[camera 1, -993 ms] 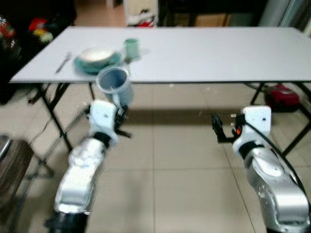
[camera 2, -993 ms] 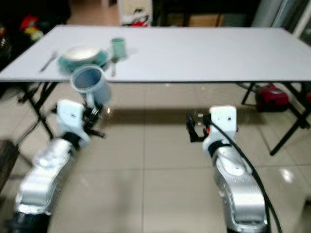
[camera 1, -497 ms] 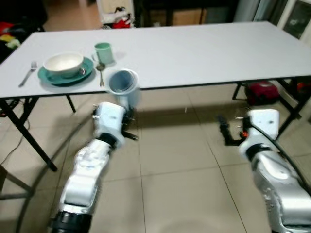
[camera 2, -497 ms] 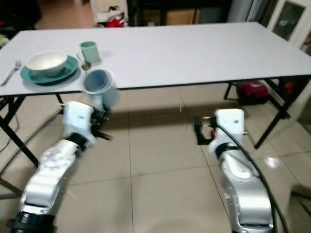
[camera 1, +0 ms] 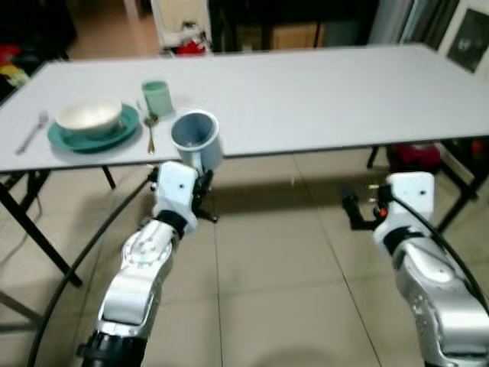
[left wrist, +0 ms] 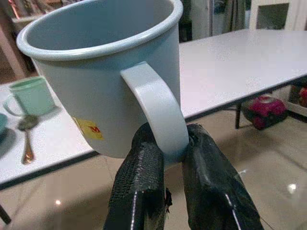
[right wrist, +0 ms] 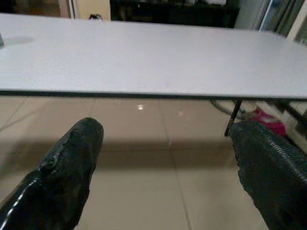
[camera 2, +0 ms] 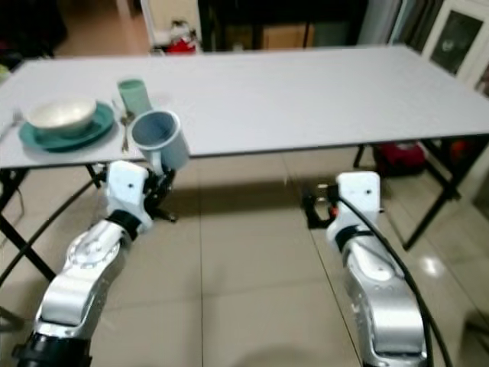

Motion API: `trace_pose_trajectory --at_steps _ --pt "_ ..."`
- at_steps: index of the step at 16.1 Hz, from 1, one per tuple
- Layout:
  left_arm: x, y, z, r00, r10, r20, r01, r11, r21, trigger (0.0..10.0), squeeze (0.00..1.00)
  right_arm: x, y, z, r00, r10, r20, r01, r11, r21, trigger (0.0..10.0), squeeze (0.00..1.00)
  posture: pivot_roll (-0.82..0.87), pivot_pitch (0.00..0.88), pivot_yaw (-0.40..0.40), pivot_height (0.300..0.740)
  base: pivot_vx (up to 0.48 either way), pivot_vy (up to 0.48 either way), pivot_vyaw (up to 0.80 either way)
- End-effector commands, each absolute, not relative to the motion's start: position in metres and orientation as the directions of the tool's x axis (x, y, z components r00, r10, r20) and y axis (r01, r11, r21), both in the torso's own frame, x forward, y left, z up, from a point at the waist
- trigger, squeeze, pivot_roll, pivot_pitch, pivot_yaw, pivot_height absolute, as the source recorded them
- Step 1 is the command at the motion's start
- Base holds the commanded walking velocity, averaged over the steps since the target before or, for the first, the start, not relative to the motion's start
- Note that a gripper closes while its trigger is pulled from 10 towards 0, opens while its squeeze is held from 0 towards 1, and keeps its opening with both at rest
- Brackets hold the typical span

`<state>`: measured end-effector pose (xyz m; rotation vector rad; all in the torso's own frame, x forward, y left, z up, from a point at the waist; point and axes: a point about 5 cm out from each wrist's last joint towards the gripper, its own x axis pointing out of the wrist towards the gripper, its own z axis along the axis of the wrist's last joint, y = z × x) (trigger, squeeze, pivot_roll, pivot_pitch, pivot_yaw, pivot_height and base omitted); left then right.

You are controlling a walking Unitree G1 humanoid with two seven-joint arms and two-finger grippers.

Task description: Setting the table

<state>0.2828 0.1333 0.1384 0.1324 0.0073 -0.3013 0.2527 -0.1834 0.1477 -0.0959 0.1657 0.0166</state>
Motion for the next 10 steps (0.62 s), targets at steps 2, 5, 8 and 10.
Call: trace_pose_trajectory --at_steps 2,5,8,10 --pt "0.2855 0.1433 0.1449 0.963 -0.268 -0.008 0.266 0.951 0.156 10.0 0.0 0.2541 -0.1758 0.1496 0.987 0.038 -0.156 -0.051 0.995 -0.082 10.0 0.0 0.05 0.0 0.03 0.74 0.332 0.0 0.0" --pt "0.2866 0.1436 0.1447 0.962 -0.274 -0.01 0.272 0.949 0.158 10.0 0.0 0.2543 -0.1767 0.1491 0.988 0.028 -0.155 -0.041 0.996 -0.081 10.0 0.0 0.04 0.0 0.037 0.74 0.33 0.0 0.0" --pt "0.2867 0.143 0.1443 0.961 -0.278 -0.01 0.276 0.948 0.158 10.0 0.0 0.254 -0.1769 0.149 0.988 0.027 -0.155 -0.04 0.996 -0.081 10.0 0.0 0.04 0.0 0.036 0.74 0.329 0.0 0.0" --pt "0.2867 0.1429 0.1441 0.96 -0.281 -0.009 0.279 0.947 0.158 10.0 0.0 0.2542 -0.1769 0.1489 0.987 0.026 -0.156 -0.039 0.996 -0.081 10.0 0.0 0.04 0.0 0.035 0.74 0.33 0.0 0.0"
